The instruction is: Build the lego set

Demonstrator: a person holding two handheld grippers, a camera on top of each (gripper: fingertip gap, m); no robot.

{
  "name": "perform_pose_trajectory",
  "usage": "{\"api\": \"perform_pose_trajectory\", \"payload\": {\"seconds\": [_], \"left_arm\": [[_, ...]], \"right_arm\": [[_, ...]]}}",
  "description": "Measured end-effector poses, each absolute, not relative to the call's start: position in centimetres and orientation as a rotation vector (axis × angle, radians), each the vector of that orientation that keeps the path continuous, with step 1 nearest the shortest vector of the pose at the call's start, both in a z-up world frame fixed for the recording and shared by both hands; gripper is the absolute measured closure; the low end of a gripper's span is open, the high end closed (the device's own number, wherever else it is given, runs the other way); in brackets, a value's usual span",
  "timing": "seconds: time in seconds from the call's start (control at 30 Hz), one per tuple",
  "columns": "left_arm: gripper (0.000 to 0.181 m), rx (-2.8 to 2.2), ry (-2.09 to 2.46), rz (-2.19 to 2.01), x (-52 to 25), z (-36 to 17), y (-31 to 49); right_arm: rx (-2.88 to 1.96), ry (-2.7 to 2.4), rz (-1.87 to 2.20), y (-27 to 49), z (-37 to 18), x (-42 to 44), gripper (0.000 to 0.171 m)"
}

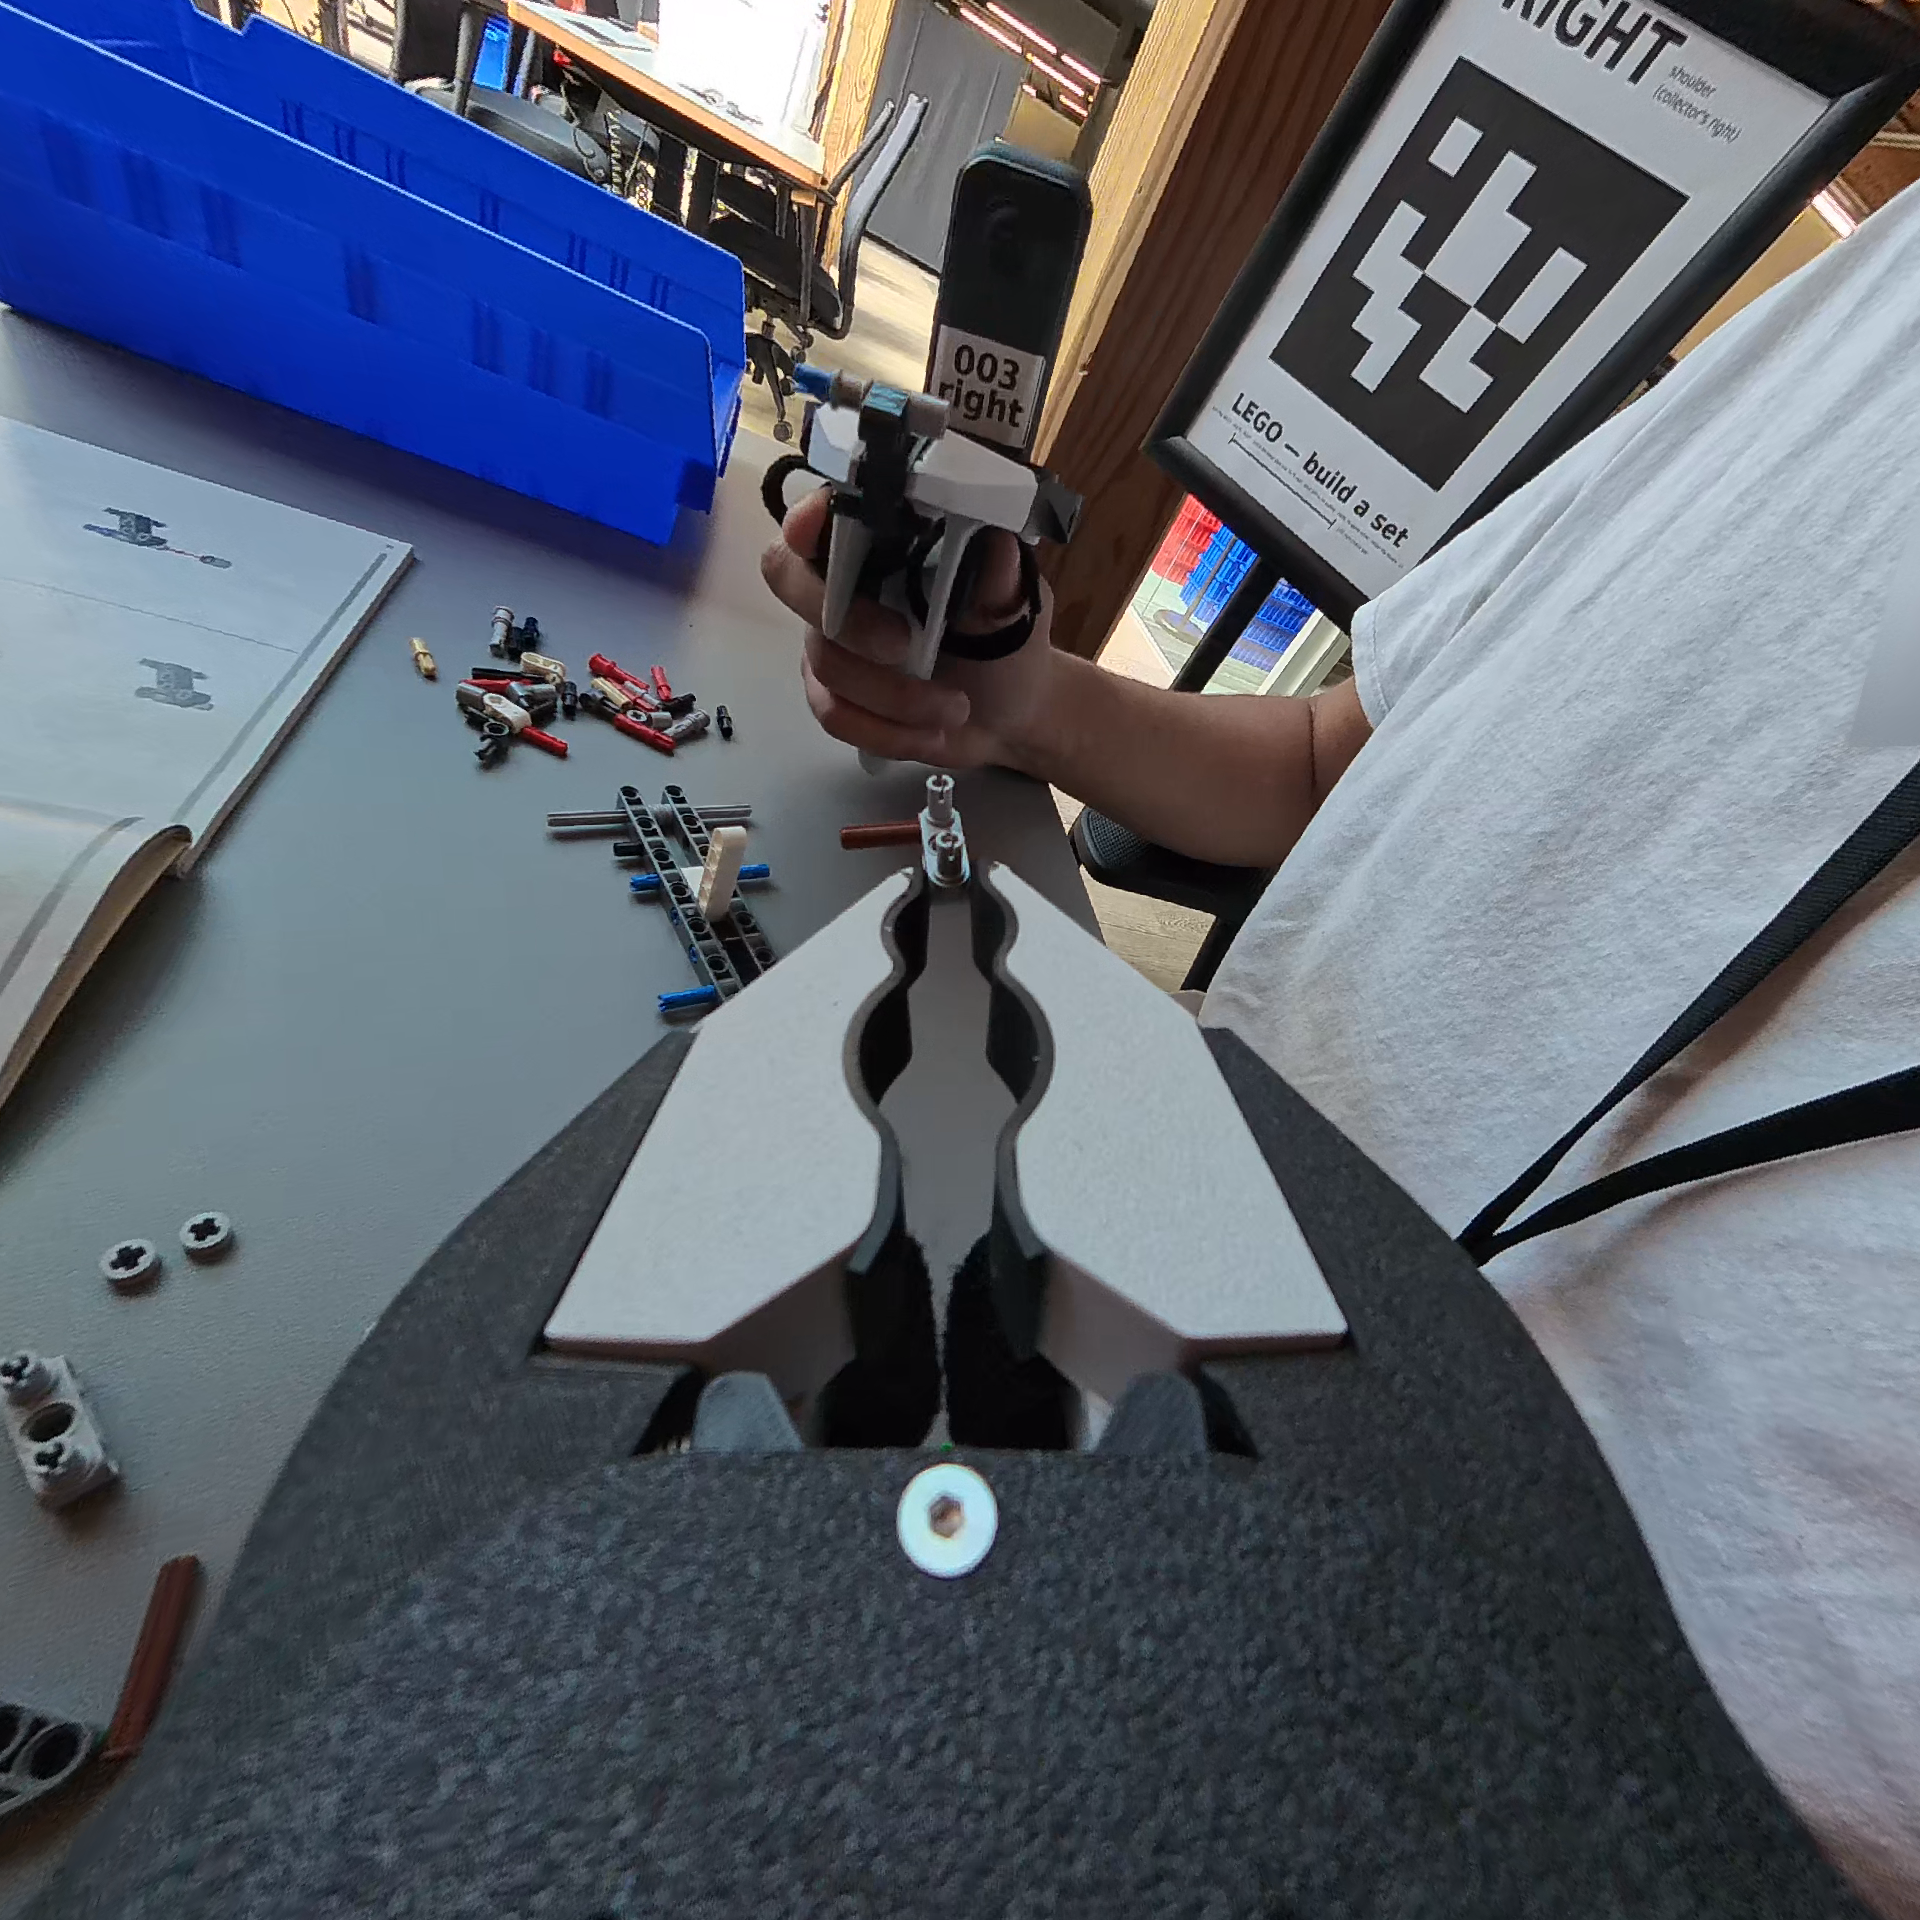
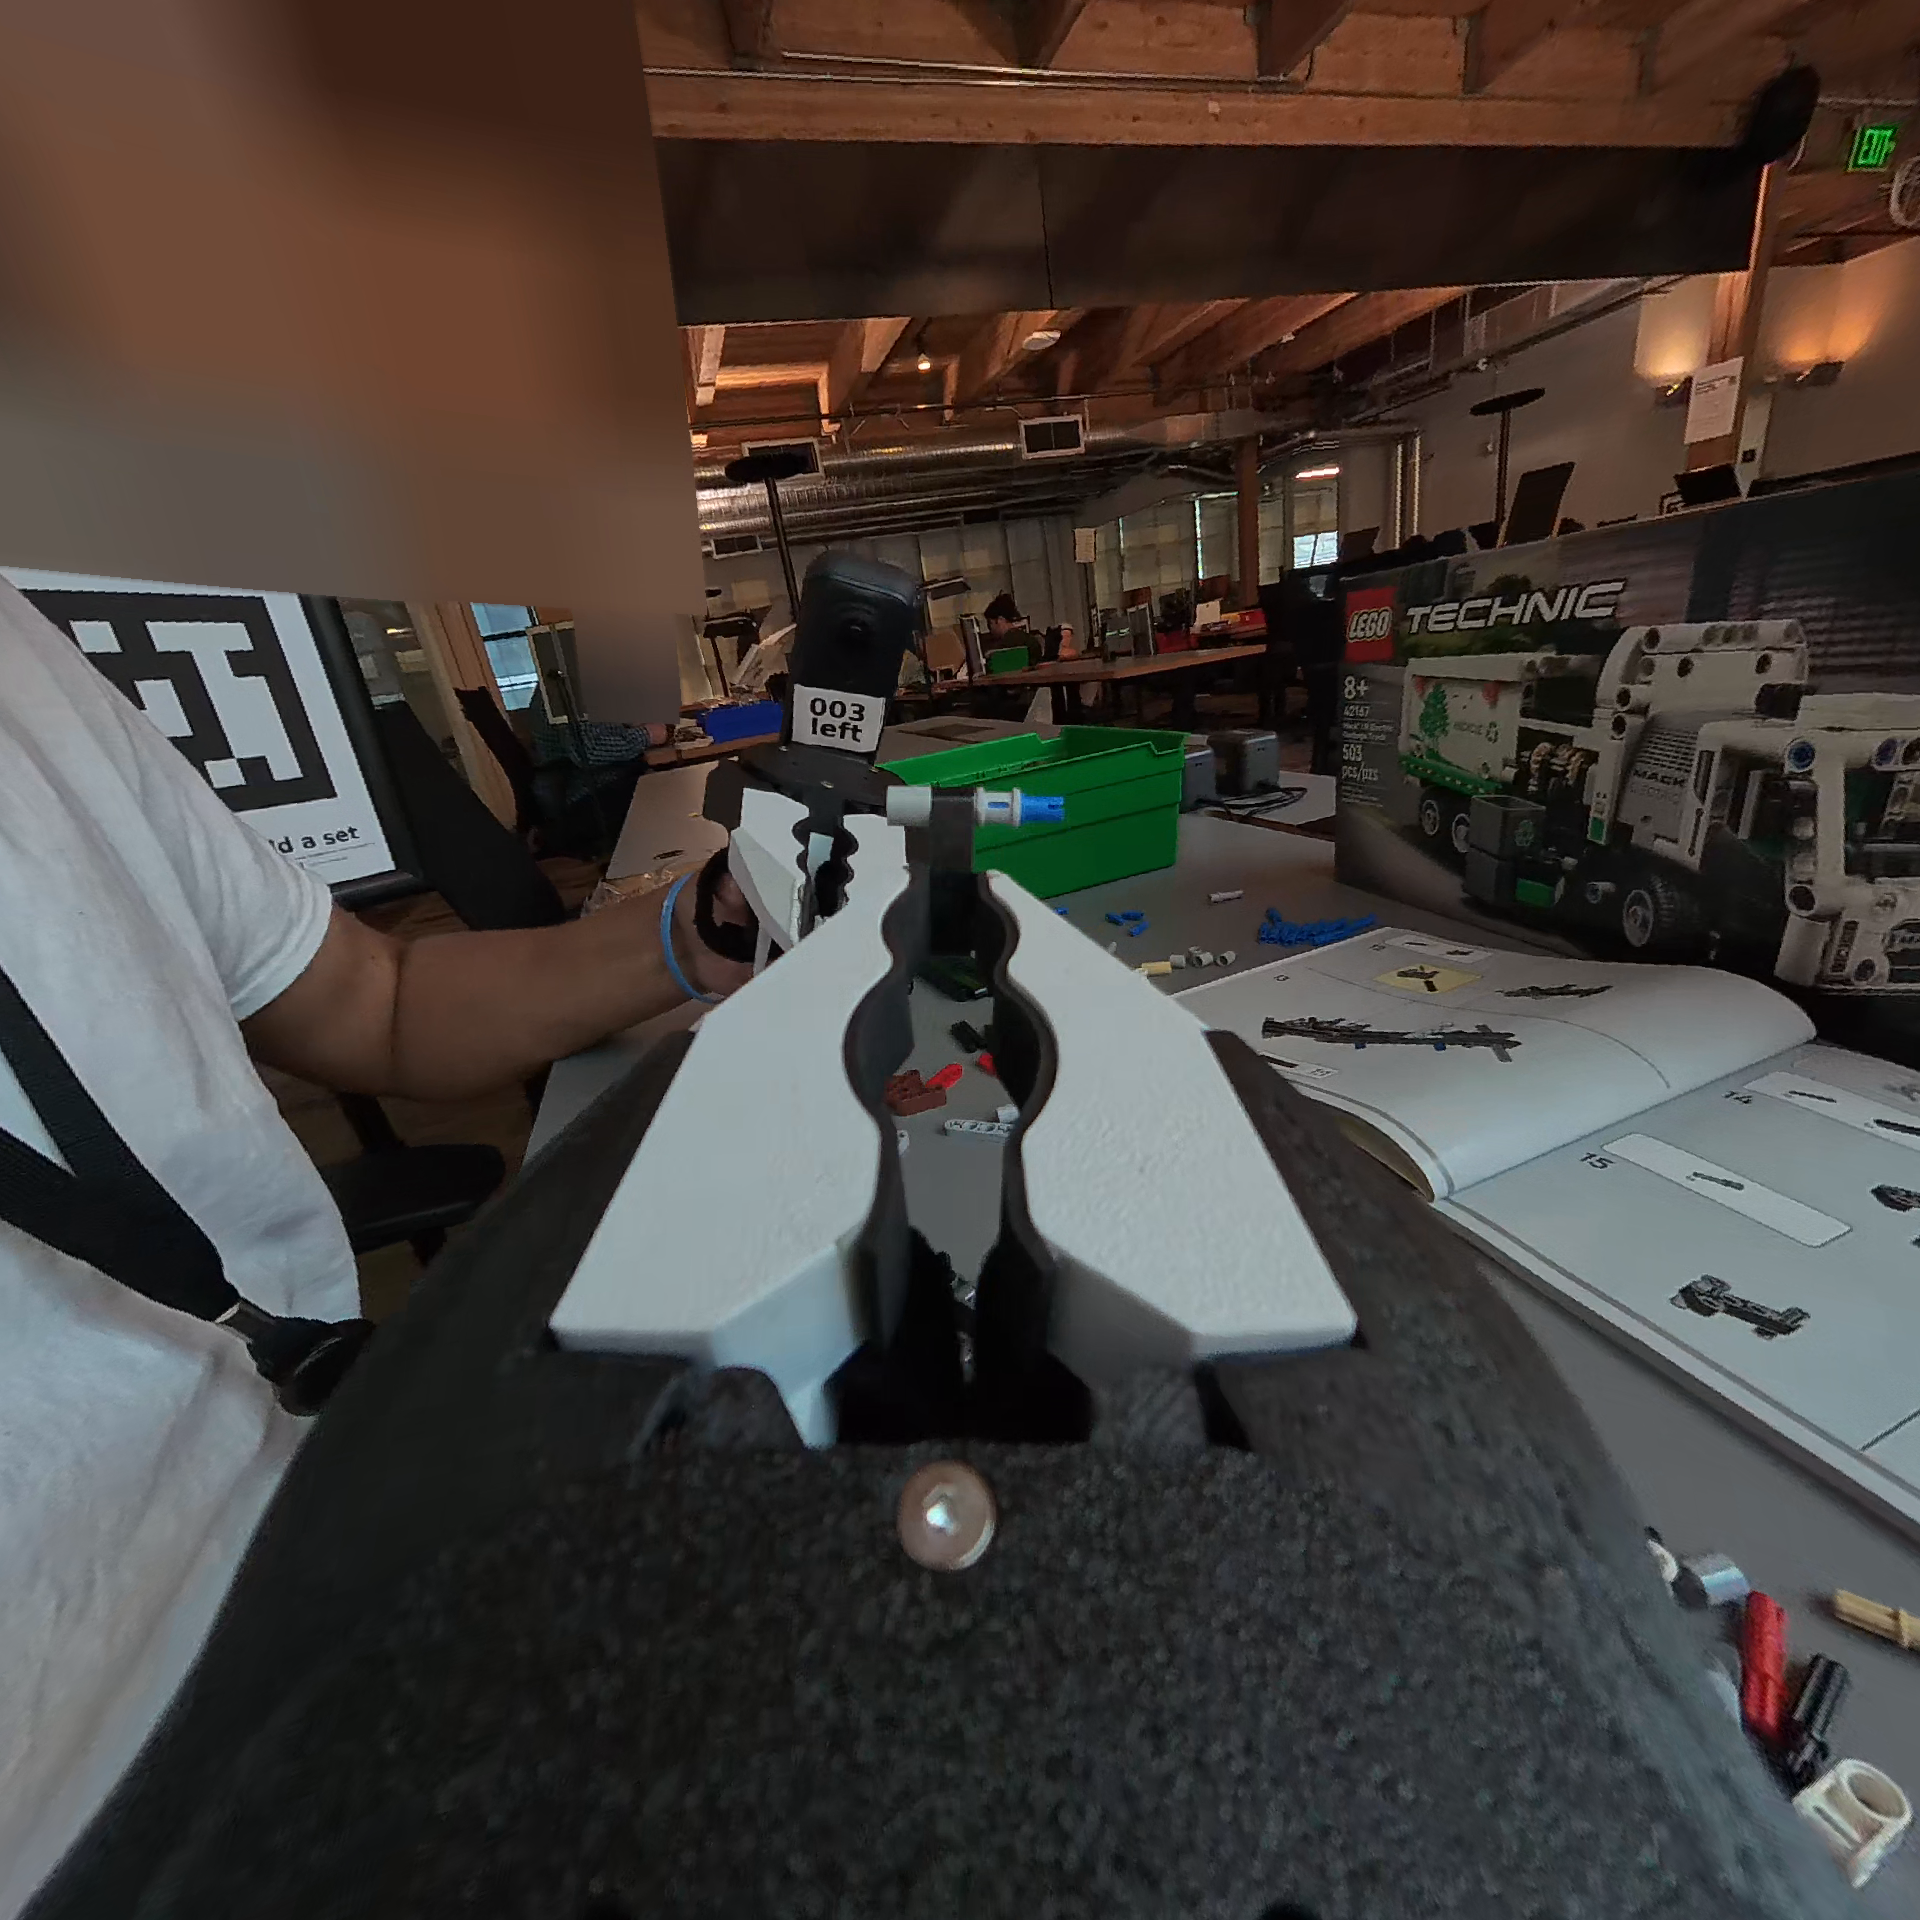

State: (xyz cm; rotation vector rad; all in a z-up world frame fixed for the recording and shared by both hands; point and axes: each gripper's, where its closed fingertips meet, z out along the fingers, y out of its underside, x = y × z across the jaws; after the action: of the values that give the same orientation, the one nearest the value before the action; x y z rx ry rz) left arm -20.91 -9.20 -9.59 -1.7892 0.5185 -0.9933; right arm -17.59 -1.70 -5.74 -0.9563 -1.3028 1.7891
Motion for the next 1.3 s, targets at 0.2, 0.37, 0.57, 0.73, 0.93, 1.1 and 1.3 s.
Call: {"api": "perform_pose_trajectory", "payload": {"seconds": [0.2, 0.37, 0.57, 0.73, 0.93, 1.1, 1.3], "left_arm": [[0.175, -1.788, 0.521, -0.995, -20.9, -9.6, -9.3], [0.176, -1.79, 0.521, -0.998, -20.8, -9.6, -9.2], [0.175, -1.795, 0.508, -0.975, -21.2, -9.6, -9.0], [0.176, -1.883, 0.364, -0.925, -23.3, -10.7, -7.7], [0.176, -1.892, 0.246, -0.852, -25.7, -10.9, -6.7], [0.176, -1.924, 0.187, -0.83, -27.0, -11.7, -6.2], [0.175, -1.933, 0.147, -0.841, -27.8, -12.2, -6.1]], "right_arm": [[-0.949, -1.343, 1.75, -2.2, -6.2, -17.8, 0.167], [-0.949, -1.366, 1.718, -2.4, -6.6, -18.0, 0.167], [-0.943, -1.375, 1.653, -2.3, -6.9, -18.1, 0.167], [-0.964, -1.395, 1.422, -1.2, -8.0, -18.8, 0.167], [-0.889, -1.527, 1.103, -2.0, -10.3, -19.8, 0.167], [-0.853, -1.567, 0.976, -1.9, -11.2, -20.2, 0.167], [-0.836, -1.616, 0.869, -1.4, -12.3, -20.7, 0.167]]}}
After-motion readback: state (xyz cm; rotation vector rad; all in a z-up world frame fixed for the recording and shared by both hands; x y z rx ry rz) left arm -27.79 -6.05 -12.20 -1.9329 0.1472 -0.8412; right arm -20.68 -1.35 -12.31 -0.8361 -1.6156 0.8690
